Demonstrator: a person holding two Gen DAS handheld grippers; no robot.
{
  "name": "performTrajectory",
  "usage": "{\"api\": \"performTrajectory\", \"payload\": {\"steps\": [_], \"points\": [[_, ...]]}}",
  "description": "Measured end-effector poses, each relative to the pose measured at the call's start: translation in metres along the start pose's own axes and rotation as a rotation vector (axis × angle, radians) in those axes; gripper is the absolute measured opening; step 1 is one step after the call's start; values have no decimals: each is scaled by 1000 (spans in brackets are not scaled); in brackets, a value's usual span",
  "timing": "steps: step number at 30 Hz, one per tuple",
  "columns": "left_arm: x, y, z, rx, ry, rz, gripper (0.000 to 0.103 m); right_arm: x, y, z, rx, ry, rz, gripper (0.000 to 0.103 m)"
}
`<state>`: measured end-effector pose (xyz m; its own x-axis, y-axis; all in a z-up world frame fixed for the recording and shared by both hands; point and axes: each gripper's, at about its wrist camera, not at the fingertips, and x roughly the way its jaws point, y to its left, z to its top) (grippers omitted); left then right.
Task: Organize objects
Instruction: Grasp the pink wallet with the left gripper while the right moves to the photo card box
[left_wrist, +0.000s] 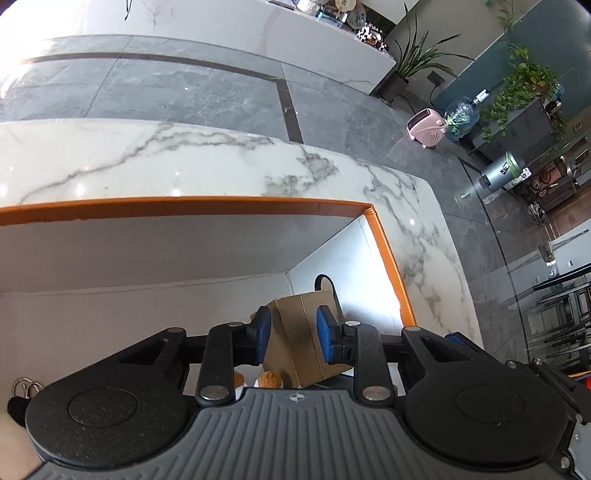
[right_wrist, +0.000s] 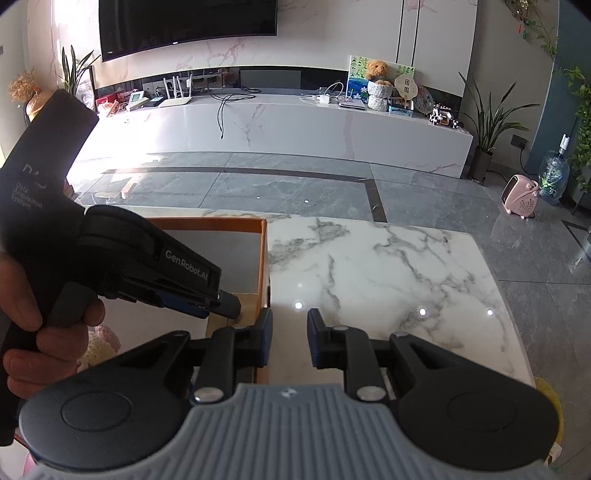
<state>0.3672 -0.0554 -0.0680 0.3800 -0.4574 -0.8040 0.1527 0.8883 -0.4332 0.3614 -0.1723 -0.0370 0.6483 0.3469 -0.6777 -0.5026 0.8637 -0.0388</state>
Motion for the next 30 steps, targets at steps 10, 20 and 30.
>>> {"api": "performTrajectory", "payload": {"steps": [10, 20, 30], "points": [[-97, -26, -38, 136, -129, -3, 31, -54, 12, 1, -9, -59, 22, 22], [-188, -41, -120, 301, -265, -3, 31, -133, 41, -37, 25, -135, 158, 26], [-194, -21, -203, 420, -190, 145, 38, -151, 65, -121, 81, -24, 225, 33]]}}
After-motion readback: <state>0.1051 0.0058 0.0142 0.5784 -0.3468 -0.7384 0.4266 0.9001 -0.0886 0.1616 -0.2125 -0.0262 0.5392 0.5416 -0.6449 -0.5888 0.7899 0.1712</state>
